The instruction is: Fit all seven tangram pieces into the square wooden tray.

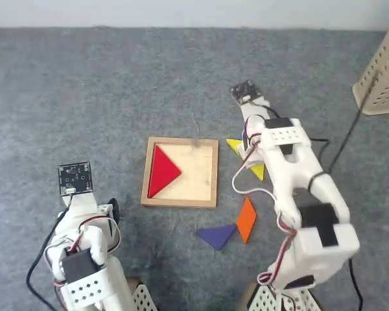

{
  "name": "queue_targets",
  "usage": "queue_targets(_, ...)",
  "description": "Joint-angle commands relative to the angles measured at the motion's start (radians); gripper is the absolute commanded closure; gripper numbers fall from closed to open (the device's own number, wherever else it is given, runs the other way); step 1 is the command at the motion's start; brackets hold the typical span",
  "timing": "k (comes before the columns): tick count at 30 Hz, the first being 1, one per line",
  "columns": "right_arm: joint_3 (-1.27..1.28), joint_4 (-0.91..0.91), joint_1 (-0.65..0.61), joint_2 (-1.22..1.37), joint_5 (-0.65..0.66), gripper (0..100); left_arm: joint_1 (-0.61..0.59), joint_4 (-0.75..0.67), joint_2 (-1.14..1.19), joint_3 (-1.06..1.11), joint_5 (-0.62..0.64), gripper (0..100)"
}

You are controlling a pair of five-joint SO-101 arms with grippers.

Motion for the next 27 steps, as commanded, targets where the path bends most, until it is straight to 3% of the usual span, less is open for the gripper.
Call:
queue_targets(1, -0.075, 0.01, -0.002, 0.028, 0.014, 76.4, 0.0, 0.003, -0.012, -0.019, 0.009, 77)
queue_targets(17, -0.051, 0.064, -0.065, 0.077, 0.014, 76.6, 0.0, 0.003, -0.012, -0.019, 0.009, 77)
queue_targets(27, 0.153, 0.004, -0.173, -0.094, 0.009, 80.7, 0.0, 0.003, -0.012, -0.019, 0.009, 77)
